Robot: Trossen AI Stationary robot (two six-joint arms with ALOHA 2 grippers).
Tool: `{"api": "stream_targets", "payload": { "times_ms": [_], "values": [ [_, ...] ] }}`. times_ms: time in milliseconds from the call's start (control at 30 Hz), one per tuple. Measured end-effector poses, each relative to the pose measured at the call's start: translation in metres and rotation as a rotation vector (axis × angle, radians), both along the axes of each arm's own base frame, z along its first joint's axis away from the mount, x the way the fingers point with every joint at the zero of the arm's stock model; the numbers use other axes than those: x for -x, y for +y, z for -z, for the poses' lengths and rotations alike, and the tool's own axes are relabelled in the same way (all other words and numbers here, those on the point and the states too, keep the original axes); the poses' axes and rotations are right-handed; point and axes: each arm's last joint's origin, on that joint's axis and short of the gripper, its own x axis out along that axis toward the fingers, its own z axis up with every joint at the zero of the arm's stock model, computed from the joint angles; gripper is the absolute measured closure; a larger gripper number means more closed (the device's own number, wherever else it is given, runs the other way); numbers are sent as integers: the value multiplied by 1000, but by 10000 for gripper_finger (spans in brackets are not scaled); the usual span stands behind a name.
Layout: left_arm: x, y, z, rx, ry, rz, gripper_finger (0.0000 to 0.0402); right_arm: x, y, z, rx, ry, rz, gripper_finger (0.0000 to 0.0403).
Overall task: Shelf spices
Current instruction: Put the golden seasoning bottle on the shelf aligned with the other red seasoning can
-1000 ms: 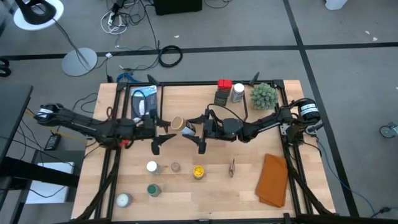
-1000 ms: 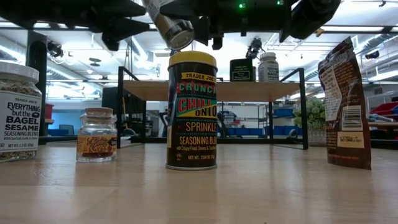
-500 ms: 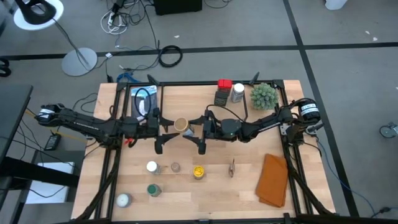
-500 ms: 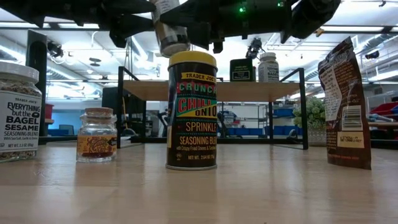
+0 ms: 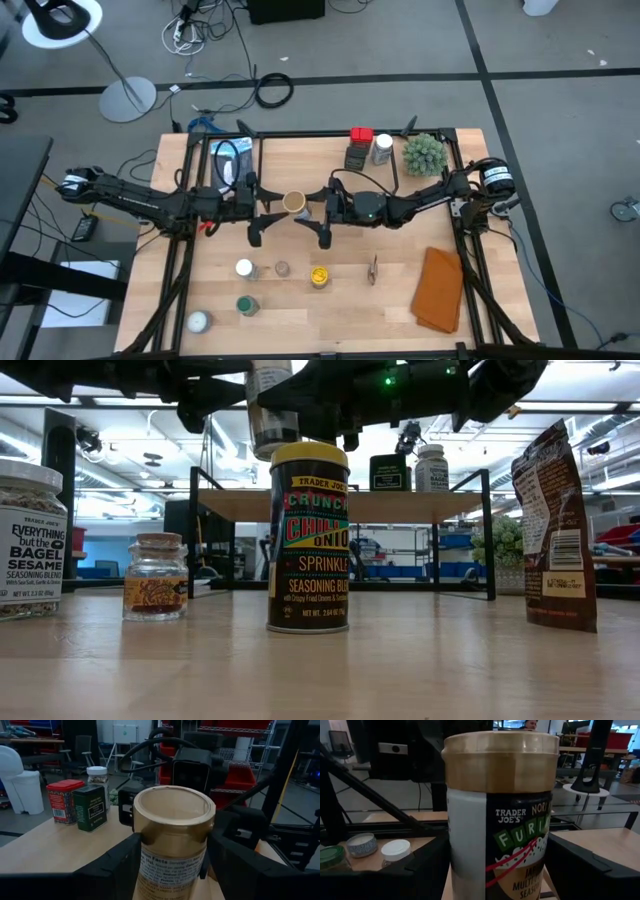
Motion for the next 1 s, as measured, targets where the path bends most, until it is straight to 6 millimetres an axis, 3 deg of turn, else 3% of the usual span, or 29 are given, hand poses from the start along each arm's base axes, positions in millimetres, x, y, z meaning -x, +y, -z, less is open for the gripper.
{"api": "stream_targets", "payload": {
  "times_ms": [400, 700, 1000],
  "values": [
    [-1, 7, -3, 0, -24, -38, 172, -2, -23, 2, 22, 17, 13, 117],
    [-1, 24, -3, -23, -19, -131, 172, 0, -56, 1, 61, 27, 185, 117],
    [-1, 30, -2, -23, -15, -163, 172, 1, -71, 7, 56, 82, 238, 117]
  ]
}}
